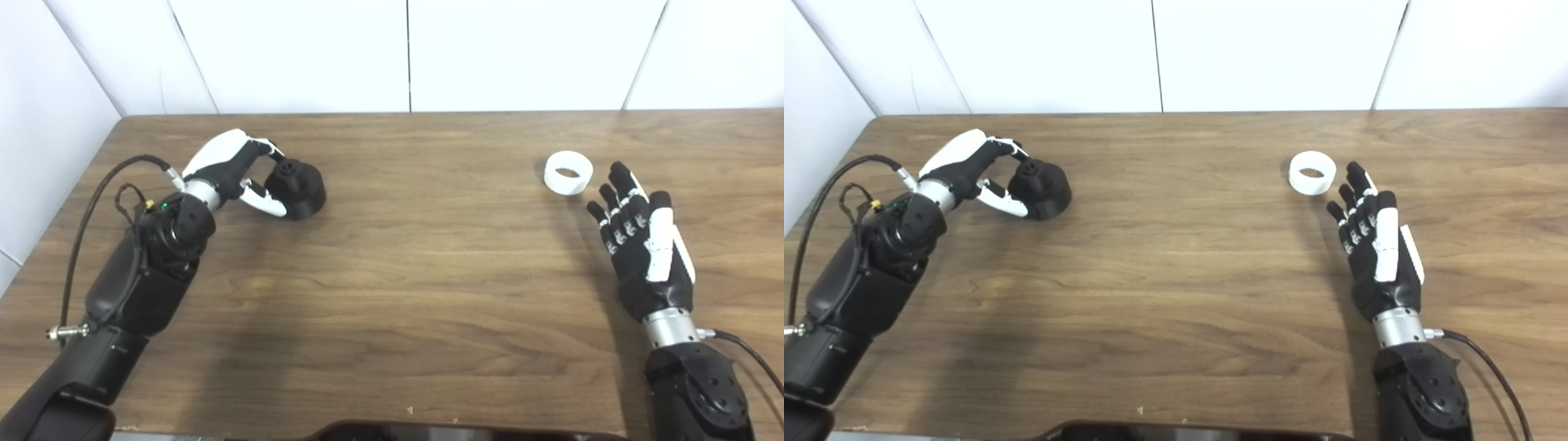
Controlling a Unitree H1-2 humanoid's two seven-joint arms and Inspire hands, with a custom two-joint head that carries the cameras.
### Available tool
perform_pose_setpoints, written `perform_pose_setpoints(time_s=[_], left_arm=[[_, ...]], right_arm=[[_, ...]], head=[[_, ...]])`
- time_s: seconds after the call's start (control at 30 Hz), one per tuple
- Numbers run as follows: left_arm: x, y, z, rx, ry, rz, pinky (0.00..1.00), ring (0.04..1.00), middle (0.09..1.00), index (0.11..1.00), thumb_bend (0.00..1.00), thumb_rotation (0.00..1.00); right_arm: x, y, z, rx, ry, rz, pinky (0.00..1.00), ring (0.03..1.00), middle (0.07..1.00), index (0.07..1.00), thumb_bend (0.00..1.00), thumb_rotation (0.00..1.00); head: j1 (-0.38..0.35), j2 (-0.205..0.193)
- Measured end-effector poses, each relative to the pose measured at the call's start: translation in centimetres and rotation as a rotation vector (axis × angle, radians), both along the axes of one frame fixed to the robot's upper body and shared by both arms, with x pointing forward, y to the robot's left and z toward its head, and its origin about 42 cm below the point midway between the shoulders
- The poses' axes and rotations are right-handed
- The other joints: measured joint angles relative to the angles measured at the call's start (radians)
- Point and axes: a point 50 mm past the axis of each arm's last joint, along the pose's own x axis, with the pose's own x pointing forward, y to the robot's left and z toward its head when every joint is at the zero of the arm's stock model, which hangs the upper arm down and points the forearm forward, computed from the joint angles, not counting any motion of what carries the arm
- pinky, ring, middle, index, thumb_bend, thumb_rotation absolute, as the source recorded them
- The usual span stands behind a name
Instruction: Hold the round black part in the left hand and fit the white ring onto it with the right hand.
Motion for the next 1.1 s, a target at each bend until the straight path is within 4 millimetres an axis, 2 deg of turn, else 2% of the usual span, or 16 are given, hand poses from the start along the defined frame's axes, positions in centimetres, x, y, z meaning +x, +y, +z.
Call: perform_pose_setpoints(time_s=[0.5, 0.77, 1.1], left_arm=[[-2.9, -4.0, -0.2, -0.028, -0.004, -0.145, 0.88, 0.998, 0.921, 0.653, 0.82, 0.12], [-5.3, -7.5, -0.5, -0.063, -0.012, -0.251, 0.91, 1.0, 0.924, 0.65, 0.81, 0.12], [-7.8, -10.9, -0.8, -0.11, -0.006, -0.345, 0.89, 1.0, 0.936, 0.652, 0.81, 0.14]], right_arm=[[0.0, 0.1, 0.0, 0.001, 0.007, 0.003, 0.96, 1.0, 0.999, 0.945, 0.56, 1.0], [0.0, 0.3, 0.0, 0.003, 0.007, 0.006, 0.95, 1.0, 0.995, 0.941, 0.56, 1.0], [0.0, 0.6, 0.1, 0.003, 0.016, 0.008, 0.95, 1.0, 0.999, 0.946, 0.56, 1.0]], head=[[-0.003, 0.008], [-0.008, 0.011], [-0.014, 0.011]])
